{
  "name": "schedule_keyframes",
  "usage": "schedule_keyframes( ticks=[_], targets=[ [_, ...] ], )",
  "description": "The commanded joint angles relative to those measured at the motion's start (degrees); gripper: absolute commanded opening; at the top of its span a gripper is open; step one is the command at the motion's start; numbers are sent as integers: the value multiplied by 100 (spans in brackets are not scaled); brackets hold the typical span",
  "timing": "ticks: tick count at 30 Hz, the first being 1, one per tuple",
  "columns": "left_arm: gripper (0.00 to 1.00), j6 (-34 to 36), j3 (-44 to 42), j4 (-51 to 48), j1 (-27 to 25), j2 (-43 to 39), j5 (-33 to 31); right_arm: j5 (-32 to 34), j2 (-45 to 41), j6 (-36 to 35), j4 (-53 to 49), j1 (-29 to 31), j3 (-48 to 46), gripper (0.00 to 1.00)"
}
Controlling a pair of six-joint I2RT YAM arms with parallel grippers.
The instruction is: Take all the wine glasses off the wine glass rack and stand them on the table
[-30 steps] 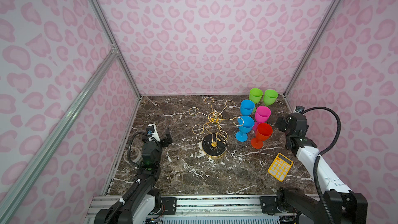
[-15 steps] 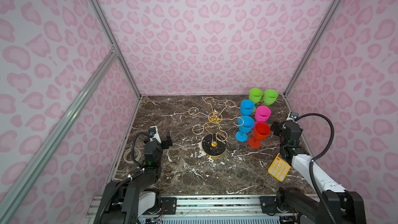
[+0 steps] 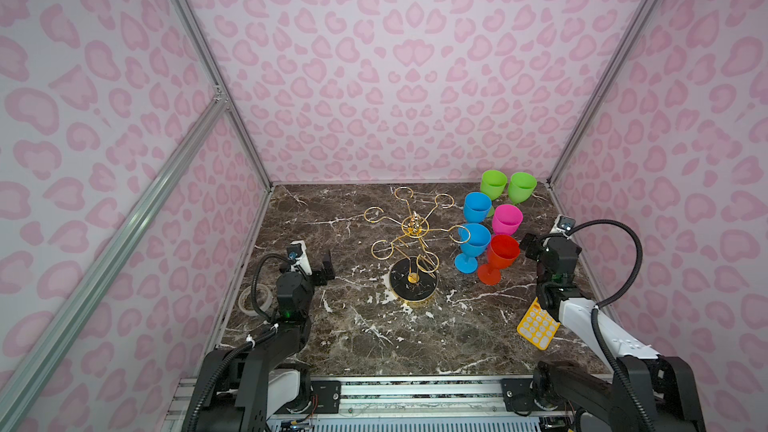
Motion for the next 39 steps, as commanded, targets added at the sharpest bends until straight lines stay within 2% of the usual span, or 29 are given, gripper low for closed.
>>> schedule_keyframes(
  ticks=[1,4,9,14,19,20,25,29,36,39],
  targets=[
    [97,152,-51,398,13,-44,235,85,2,-124,-274,-19,-26,98],
    [97,244,-205,580,16,-150,338,74,-102,-126,-306,-42,-35,98],
    [97,607,-313,720,20,-202,139,50,-184,-114,-324,-59,-53,98],
    [97,904,-150,1327,39,575,124,37,-210,-153,-350,-64,-42,98],
    [97,830,246,1678,157,1616,254,98,-220,-196,-296,-58,-110,98],
    [97,825,378,1232,194,1501,310,119,-195,-203,-256,-65,-140,98],
    [97,818,454,1205,228,1594,399,109,79,-280,45,-67,-242,98],
    [97,711,846,490,225,1620,83,56,235,-344,309,-66,-341,98],
    [97,729,808,552,225,1619,124,-40,503,-353,761,-54,-494,98],
    [97,641,911,418,231,1641,-93,-5,639,-361,861,-39,-511,98]
  ],
)
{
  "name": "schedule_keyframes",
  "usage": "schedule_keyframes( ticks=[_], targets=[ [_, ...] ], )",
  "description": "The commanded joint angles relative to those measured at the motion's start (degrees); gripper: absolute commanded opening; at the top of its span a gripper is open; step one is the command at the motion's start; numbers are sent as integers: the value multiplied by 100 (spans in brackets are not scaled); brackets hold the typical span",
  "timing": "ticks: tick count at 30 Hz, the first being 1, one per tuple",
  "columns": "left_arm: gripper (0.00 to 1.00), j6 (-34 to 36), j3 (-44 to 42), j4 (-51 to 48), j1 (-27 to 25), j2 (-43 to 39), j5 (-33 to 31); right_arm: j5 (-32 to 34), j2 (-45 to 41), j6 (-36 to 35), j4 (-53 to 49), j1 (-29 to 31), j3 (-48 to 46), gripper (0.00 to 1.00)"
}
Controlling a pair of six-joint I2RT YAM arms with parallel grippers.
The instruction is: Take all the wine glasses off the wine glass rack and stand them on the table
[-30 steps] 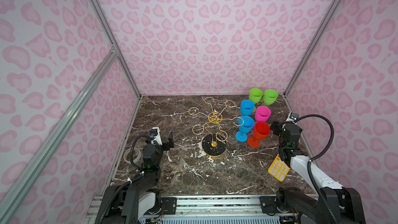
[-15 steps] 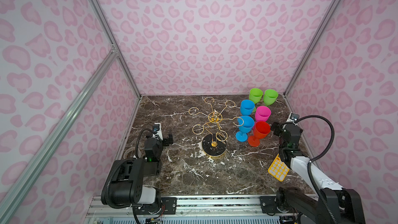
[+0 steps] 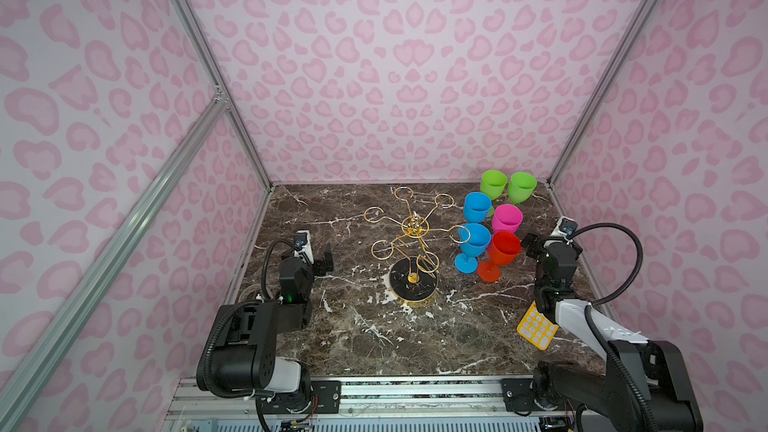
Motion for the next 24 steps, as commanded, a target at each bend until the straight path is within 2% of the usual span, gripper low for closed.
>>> schedule_keyframes(
  ticks=[1,15,18,24],
  targets=[
    [97,-124,230,-252,0,60,-320,-30,157,-232,-512,21,-122,98],
    [97,-179,272,-357,18,61,-407,-95,160,-260,-346,61,-185,98],
    [97,-188,285,-366,21,77,-408,48,-219,130,-1273,62,3,98],
    [97,-195,293,-375,22,70,-402,-1219,-1875,756,-3371,-65,461,97]
  ],
)
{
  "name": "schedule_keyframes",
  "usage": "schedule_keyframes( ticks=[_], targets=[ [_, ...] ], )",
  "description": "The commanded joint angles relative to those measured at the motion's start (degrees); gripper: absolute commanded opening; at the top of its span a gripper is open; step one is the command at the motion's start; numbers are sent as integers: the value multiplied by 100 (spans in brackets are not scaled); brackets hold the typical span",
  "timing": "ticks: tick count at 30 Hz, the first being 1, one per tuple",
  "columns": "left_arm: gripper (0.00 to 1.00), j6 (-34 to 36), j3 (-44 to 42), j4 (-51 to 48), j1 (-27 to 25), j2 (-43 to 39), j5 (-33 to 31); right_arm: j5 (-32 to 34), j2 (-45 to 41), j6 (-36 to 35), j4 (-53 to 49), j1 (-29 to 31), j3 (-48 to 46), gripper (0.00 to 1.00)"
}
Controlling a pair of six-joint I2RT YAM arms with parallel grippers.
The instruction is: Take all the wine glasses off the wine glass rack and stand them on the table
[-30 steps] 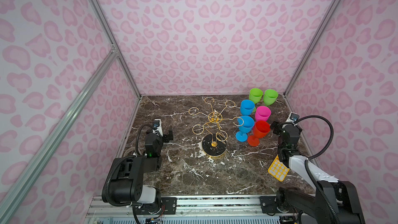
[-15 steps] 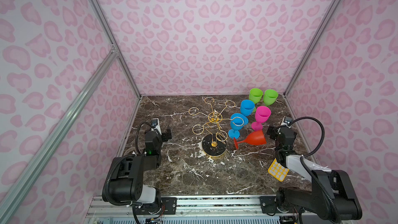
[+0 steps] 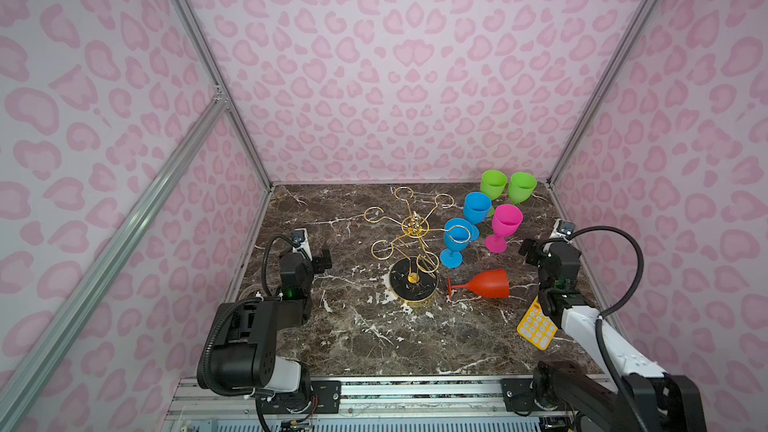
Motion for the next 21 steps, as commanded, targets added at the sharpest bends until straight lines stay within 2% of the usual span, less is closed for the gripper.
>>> schedule_keyframes(
  ticks=[1,3,5,9,13,15,18,19,21],
  targets=[
    [97,-43,64,45,6,19,-29,-1079,-629,491,-1554,-159,212,96],
    [97,-44,64,47,-3,21,-30,-1819,-846,606,-2457,-383,597,94],
    [97,-43,63,47,-2,24,-26,-2760,-794,730,-3313,-669,991,88],
    [97,-44,57,47,3,25,-28,-3868,-643,677,-4391,-772,1322,76],
    [97,-44,39,75,14,2,36,-4463,-438,720,-4872,-775,1287,65],
    [97,105,123,-151,26,-132,427,-4555,-268,633,-5064,-784,1281,63],
    [97,440,508,-1414,26,-873,1274,-4678,76,664,-5182,-814,1306,58],
    [97,475,545,-1575,24,-1088,1360,-4715,257,730,-5237,-838,1341,56],
    [97,198,416,-1265,36,-1415,1081,-5006,643,667,-5290,-895,1361,53]
  ],
)
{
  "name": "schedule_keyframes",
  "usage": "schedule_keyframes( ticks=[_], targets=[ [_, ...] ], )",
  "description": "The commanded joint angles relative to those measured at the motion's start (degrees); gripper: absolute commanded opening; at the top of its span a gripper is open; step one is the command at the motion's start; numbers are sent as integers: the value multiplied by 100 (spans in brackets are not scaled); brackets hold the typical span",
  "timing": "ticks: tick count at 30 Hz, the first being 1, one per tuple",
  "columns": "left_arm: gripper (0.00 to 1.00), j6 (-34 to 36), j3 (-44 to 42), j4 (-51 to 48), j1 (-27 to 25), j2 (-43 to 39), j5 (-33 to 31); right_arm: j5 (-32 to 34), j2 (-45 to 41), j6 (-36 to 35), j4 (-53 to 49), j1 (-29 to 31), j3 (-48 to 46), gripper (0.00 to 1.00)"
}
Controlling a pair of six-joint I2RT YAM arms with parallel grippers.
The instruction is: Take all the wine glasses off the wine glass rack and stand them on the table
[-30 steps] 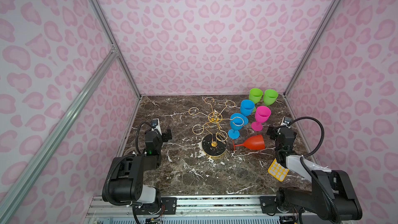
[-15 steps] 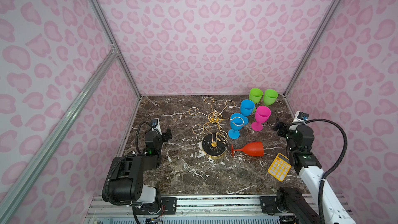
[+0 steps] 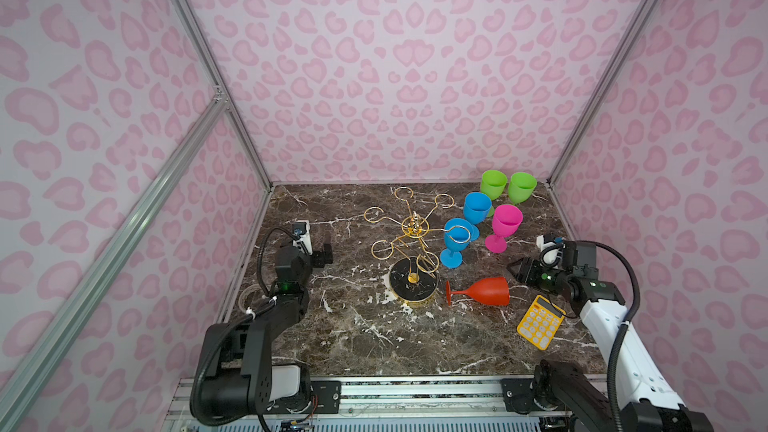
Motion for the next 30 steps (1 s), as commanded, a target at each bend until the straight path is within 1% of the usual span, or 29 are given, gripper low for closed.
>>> schedule_keyframes(
  ticks=[1,4,6,10,13,16,23,28,30],
  targets=[
    [97,-38,-41,-188,20,-349,134,-596,477,-128,-416,-77,65,52],
    [97,-118,123,-352,19,-324,-105,-849,680,-65,-339,-185,-79,51],
    [97,-150,173,-378,26,-327,-56,-960,675,58,-232,-285,-187,51],
    [97,-153,218,-441,27,-411,90,-1078,685,50,-266,-443,-295,50],
    [97,-161,210,-455,19,-402,40,-1320,737,168,-9,-453,-519,50],
    [97,-181,161,-436,28,-440,81,-1505,713,434,425,-460,-742,51],
    [97,-198,120,-426,20,-473,24,-1856,728,641,1052,-455,-894,50],
    [97,-188,139,-451,20,-473,44,-2009,904,503,1312,-444,-861,50],
    [97,-196,142,-470,20,-451,45,-1960,980,446,1393,-411,-832,50]
  ],
)
